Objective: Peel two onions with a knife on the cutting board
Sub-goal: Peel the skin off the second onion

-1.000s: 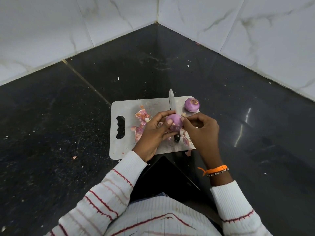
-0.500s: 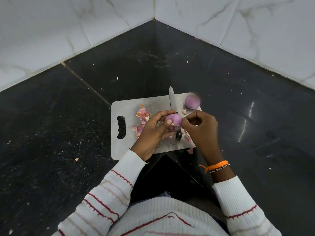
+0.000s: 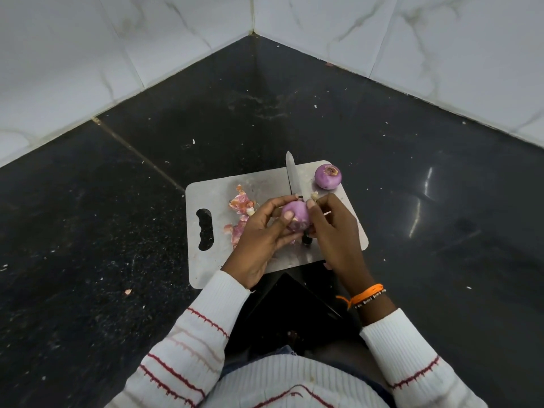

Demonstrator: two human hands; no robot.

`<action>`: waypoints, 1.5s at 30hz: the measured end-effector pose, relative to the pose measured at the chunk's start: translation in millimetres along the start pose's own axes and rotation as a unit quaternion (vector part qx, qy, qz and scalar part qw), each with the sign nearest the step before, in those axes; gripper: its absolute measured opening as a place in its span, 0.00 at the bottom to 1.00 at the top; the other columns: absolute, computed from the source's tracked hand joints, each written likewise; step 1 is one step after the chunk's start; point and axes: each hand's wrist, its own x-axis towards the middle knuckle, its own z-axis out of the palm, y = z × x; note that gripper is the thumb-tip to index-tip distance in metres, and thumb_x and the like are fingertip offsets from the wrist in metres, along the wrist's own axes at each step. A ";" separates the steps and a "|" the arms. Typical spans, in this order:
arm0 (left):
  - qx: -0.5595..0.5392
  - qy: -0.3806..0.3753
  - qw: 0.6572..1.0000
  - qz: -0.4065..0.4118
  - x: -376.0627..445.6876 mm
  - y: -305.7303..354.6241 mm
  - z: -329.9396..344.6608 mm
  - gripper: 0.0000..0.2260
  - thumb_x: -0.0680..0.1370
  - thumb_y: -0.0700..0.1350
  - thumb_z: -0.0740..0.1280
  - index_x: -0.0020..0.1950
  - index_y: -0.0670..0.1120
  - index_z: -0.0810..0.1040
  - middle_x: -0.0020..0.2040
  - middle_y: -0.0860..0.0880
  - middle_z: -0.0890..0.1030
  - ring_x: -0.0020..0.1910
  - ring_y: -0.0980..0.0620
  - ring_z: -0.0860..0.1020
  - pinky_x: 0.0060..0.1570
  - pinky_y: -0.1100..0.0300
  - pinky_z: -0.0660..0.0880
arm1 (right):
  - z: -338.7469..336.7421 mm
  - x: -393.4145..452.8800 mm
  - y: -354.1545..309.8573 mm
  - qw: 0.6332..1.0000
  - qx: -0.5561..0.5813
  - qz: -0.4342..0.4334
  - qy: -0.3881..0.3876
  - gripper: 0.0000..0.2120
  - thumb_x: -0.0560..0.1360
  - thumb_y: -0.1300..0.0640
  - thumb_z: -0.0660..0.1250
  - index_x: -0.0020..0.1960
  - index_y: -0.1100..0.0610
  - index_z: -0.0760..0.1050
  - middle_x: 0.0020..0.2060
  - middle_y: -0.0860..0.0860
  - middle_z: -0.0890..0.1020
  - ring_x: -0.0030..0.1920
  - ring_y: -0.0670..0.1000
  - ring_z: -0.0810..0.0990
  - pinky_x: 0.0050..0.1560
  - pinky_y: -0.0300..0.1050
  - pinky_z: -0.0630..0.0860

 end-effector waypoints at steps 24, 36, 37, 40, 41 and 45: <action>-0.086 0.051 0.995 -0.027 6.8 19.3 1.1 0.11 0.77 0.40 0.65 0.60 0.44 0.75 0.61 0.40 0.77 0.56 0.43 0.81 0.53 0.53 0.79 | -20.4 53.1 -8.3 0.974 -0.159 -0.084 -0.137 0.08 0.70 0.68 0.69 0.46 0.58 0.80 0.39 0.49 0.81 0.37 0.37 0.77 0.41 0.25 0.72; -0.006 0.060 0.998 -0.031 4.5 27.2 11.0 0.15 0.78 0.55 0.62 0.56 0.47 0.78 0.52 0.44 0.84 0.49 0.48 0.84 0.52 0.53 0.80 | -23.6 28.0 -37.2 0.970 0.016 -0.097 -0.222 0.23 0.66 0.61 0.75 0.60 0.55 0.75 0.53 0.47 0.79 0.53 0.47 0.80 0.52 0.37 0.78; -0.002 0.068 0.997 -0.031 4.1 27.7 11.1 0.13 0.78 0.55 0.63 0.53 0.47 0.78 0.51 0.44 0.84 0.49 0.48 0.83 0.52 0.53 0.80 | -23.1 27.0 -35.7 0.970 0.030 -0.092 -0.221 0.23 0.66 0.61 0.75 0.60 0.55 0.75 0.54 0.48 0.80 0.54 0.48 0.80 0.54 0.38 0.78; 0.009 0.086 0.996 -0.024 2.6 28.7 10.9 0.09 0.78 0.52 0.65 0.44 0.47 0.77 0.47 0.44 0.83 0.48 0.47 0.83 0.48 0.55 0.80 | -27.5 24.5 -28.1 0.963 0.089 -0.067 -0.247 0.23 0.68 0.64 0.73 0.62 0.56 0.74 0.57 0.52 0.79 0.56 0.50 0.80 0.54 0.42 0.78; 0.008 0.090 0.996 -0.020 2.2 29.2 10.3 0.09 0.78 0.51 0.65 0.42 0.47 0.77 0.46 0.44 0.83 0.45 0.48 0.82 0.45 0.57 0.80 | -29.6 23.0 -25.8 0.957 0.116 -0.059 -0.260 0.23 0.69 0.65 0.71 0.62 0.56 0.74 0.58 0.53 0.79 0.57 0.50 0.80 0.54 0.42 0.78; -0.004 0.109 0.994 0.005 0.9 27.9 6.5 0.11 0.80 0.43 0.63 0.37 0.46 0.74 0.41 0.45 0.80 0.38 0.53 0.78 0.27 0.69 0.72 | -31.3 15.3 -19.3 0.942 0.207 0.014 -0.265 0.15 0.72 0.57 0.67 0.58 0.55 0.75 0.51 0.48 0.83 0.54 0.46 0.81 0.51 0.37 0.77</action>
